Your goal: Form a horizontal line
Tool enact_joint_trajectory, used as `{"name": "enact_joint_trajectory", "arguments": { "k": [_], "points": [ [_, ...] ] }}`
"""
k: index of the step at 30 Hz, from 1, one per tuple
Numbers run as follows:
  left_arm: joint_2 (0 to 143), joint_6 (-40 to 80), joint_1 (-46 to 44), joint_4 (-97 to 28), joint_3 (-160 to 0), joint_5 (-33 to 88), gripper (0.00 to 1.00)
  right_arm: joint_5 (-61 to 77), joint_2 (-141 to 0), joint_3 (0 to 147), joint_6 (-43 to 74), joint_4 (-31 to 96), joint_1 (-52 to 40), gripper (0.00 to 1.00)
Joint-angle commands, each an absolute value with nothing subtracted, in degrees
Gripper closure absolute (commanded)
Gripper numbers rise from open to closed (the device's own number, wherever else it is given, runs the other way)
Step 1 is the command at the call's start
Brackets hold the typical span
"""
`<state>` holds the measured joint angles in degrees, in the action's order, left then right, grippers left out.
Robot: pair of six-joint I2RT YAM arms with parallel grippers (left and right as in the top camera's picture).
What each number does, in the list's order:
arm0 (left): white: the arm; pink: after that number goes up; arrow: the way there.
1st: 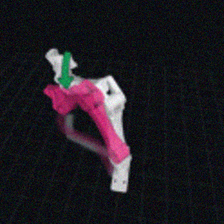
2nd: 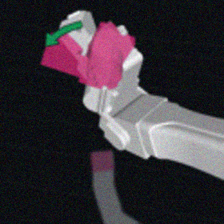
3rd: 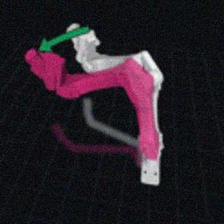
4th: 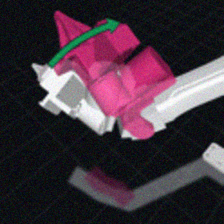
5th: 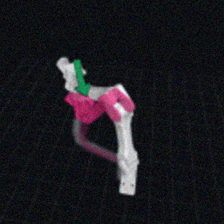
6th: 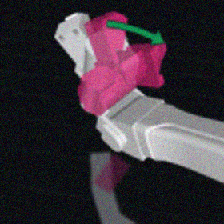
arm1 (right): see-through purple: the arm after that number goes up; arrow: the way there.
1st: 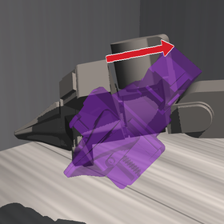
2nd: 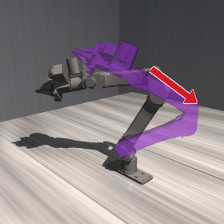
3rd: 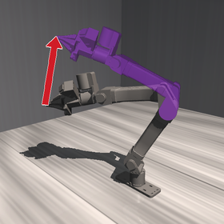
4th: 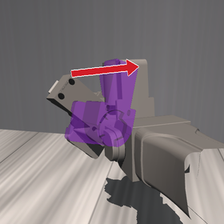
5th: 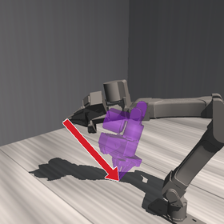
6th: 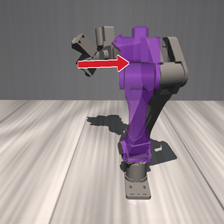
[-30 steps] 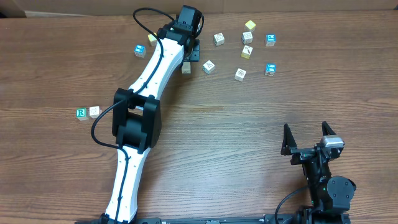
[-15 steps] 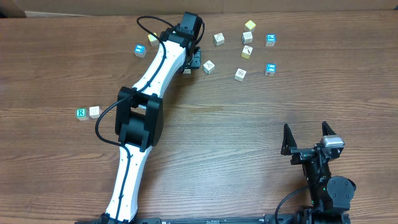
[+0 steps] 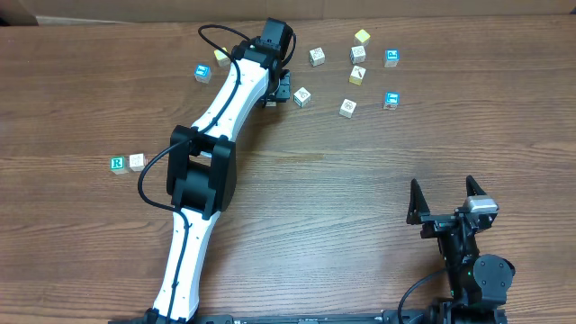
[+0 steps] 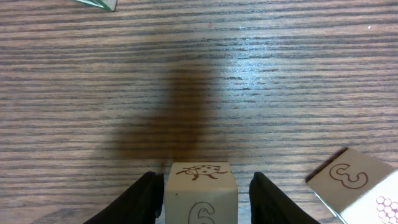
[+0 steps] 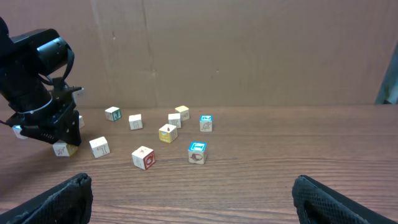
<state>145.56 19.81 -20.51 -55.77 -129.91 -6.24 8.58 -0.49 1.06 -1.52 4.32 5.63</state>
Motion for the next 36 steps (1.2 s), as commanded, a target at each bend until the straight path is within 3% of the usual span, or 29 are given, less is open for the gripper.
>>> {"name": "enact_joint_trajectory", "arguments": {
  "k": [1, 15, 30, 36],
  "points": [
    [146.9, 20.9, -20.6, -56.1, -130.2, -5.9, 0.57, 8.6, -0.2, 0.5, -1.8, 4.1, 5.8, 0.00],
    [146.9, 20.8, -20.6, -56.7, -129.5, -6.0, 0.62, 8.6, -0.2, 0.5, -1.8, 4.1, 5.8, 0.00],
    [146.8, 20.8, -20.6, -57.0, -129.7, -6.2, 0.83, 8.6, -0.2, 0.5, -1.8, 4.1, 5.8, 0.00],
    [144.0, 19.2, -20.3, -63.7, -133.8, -9.3, 0.93, 8.6, -0.2, 0.5, -1.8, 4.1, 5.8, 0.00]
  ]
}}
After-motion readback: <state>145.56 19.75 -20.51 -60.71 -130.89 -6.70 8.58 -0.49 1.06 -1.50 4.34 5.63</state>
